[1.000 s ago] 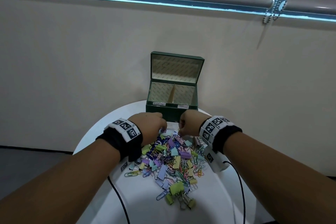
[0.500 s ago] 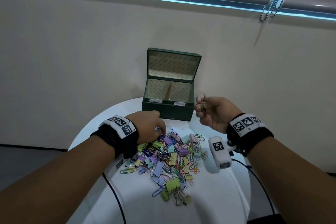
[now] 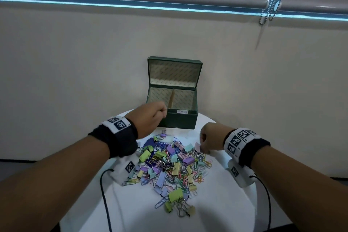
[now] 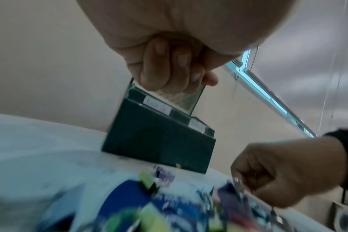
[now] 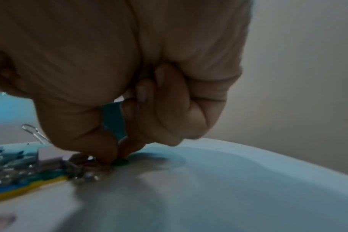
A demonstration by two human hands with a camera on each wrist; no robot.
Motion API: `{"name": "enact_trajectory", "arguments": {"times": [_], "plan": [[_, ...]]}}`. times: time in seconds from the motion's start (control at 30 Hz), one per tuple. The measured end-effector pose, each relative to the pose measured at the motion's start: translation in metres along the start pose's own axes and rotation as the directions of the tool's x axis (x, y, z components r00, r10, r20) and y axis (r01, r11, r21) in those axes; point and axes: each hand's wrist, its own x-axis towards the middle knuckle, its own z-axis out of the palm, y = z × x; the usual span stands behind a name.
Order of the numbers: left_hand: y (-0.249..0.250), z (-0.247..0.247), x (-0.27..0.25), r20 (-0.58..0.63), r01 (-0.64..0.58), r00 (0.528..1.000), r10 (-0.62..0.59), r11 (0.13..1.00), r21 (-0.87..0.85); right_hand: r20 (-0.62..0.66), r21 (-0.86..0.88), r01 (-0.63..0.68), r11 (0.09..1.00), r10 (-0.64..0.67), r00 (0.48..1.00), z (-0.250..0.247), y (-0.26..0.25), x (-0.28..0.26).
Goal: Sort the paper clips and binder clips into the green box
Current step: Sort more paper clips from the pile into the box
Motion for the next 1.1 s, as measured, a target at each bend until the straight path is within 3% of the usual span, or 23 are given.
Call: {"name": "enact_trajectory", "arguments": {"times": [0.17,0.3,0.4,0.5,0.57,0.63,0.7,0.77,0.87,1.0,1.1], "plan": [[0.013,-0.007,0.051,0.051,0.090,0.995,-0.087,0.995,-0.048,0.044,0.025,-0.019,0.999,0.018,0.999,0.006,0.004,0.004],[0.026,-0.002,0.083,-0.015,0.119,0.992,-0.124,0.977,-0.175,0.047,0.003,0.012,1.000,-0.012,0.999,0.005,0.005,0.002],[0.033,0.002,0.098,0.068,0.156,0.988,-0.141,0.929,-0.335,-0.055,-0.014,0.077,0.997,-0.078,0.995,-0.010,0.007,0.001],[0.038,0.003,0.107,0.119,0.251,0.968,-0.221,0.832,-0.495,-0.183,0.134,0.145,0.980,-0.119,0.976,-0.034,0.009,0.006],[0.036,-0.001,0.106,0.081,0.246,0.968,-0.239,0.822,-0.514,-0.252,0.228,0.184,0.956,-0.124,0.960,-0.051,0.006,0.013],[0.031,-0.010,0.096,-0.007,0.196,0.975,-0.221,0.877,-0.438,-0.323,0.257,0.216,0.942,-0.127,0.938,-0.067,-0.003,0.021],[0.024,-0.023,0.079,-0.082,0.131,0.985,-0.151,0.969,-0.210,-0.406,0.238,0.259,0.936,-0.146,0.902,-0.080,-0.014,0.032],[0.017,-0.034,0.054,-0.074,0.061,0.996,-0.057,0.997,0.049,-0.451,0.211,0.272,0.939,-0.153,0.879,-0.089,-0.028,0.036],[0.005,-0.039,0.008,0.097,0.011,0.994,-0.044,0.948,0.318,-0.385,0.093,0.221,0.971,-0.169,0.907,-0.088,-0.040,0.035],[-0.021,-0.032,-0.044,0.308,0.030,0.934,-0.181,0.899,0.437,-0.415,0.089,0.322,0.943,-0.259,0.872,-0.069,-0.041,0.005],[-0.037,-0.020,-0.063,0.348,0.050,0.907,-0.237,0.881,0.470,-0.235,0.030,0.281,0.959,-0.266,0.935,-0.043,-0.027,-0.025]]}}
